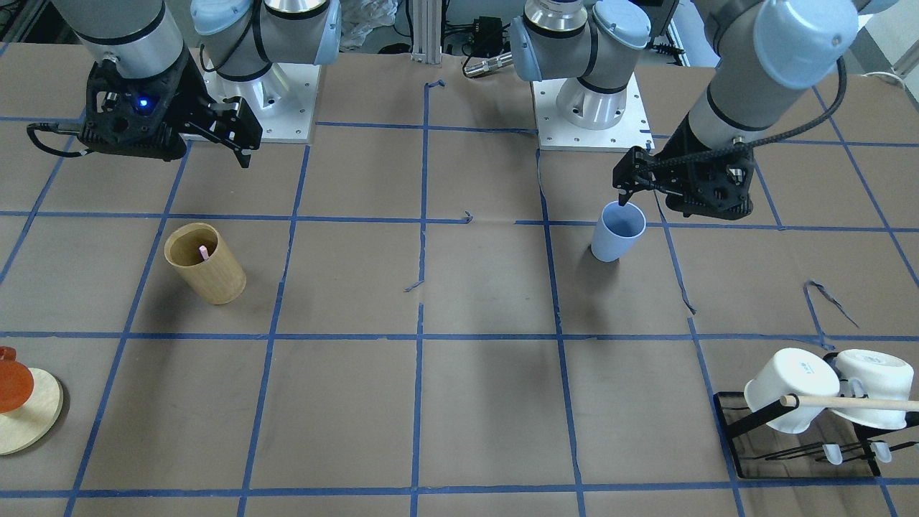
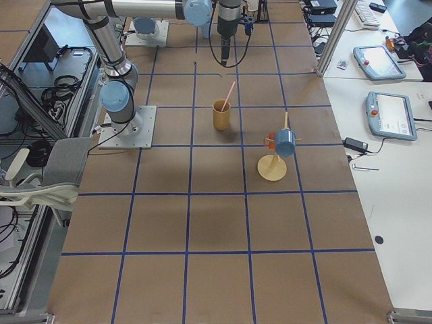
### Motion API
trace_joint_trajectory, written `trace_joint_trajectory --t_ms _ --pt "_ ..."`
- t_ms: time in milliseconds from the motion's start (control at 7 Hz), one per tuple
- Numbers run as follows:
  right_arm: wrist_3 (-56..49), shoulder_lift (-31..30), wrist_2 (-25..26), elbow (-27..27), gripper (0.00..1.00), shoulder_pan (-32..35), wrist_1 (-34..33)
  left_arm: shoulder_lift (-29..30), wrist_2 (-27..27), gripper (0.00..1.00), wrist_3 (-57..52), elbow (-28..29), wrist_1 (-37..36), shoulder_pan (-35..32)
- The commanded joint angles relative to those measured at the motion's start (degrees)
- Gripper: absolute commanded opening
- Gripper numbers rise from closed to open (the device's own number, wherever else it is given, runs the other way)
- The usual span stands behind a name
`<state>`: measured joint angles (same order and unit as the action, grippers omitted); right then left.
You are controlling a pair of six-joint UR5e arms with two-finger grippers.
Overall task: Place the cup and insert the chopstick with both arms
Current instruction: 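Lower the left gripper onto the blue cup while the right descends to the stick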
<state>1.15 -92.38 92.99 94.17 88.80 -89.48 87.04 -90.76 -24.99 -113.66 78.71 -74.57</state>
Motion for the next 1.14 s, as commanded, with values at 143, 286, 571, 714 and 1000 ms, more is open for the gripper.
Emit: trace_joint_trajectory --t_ms 143,286,571,714,1000 --pt "-2.62 0.1 7.8 13.6 0.92 -0.29 -21.48 0.06 0.05 0.99 -3.83 -7.17 -4.61 6.53" --pt "-9.78 0.01 9.64 21.16 1.0 -0.73 -34.83 1.19 0.14 0.91 -3.75 -7.45 -4.88 6.98" --pt "-10.29 -0.08 9.66 29.21 1.0 -0.56 -47.94 1.73 0.23 0.89 -3.22 -11.55 -10.39 6.98" --pt "-10.21 -0.34 9.05 29.4 1.0 -0.21 -49.63 1.64 0.06 0.9 -2.96 -13.93 -14.86 6.98" --pt "-9.68 -0.43 8.96 29.14 0.82 -0.3 -50.7 1.9 0.41 0.06 -2.95 -14.4 -14.55 7.16"
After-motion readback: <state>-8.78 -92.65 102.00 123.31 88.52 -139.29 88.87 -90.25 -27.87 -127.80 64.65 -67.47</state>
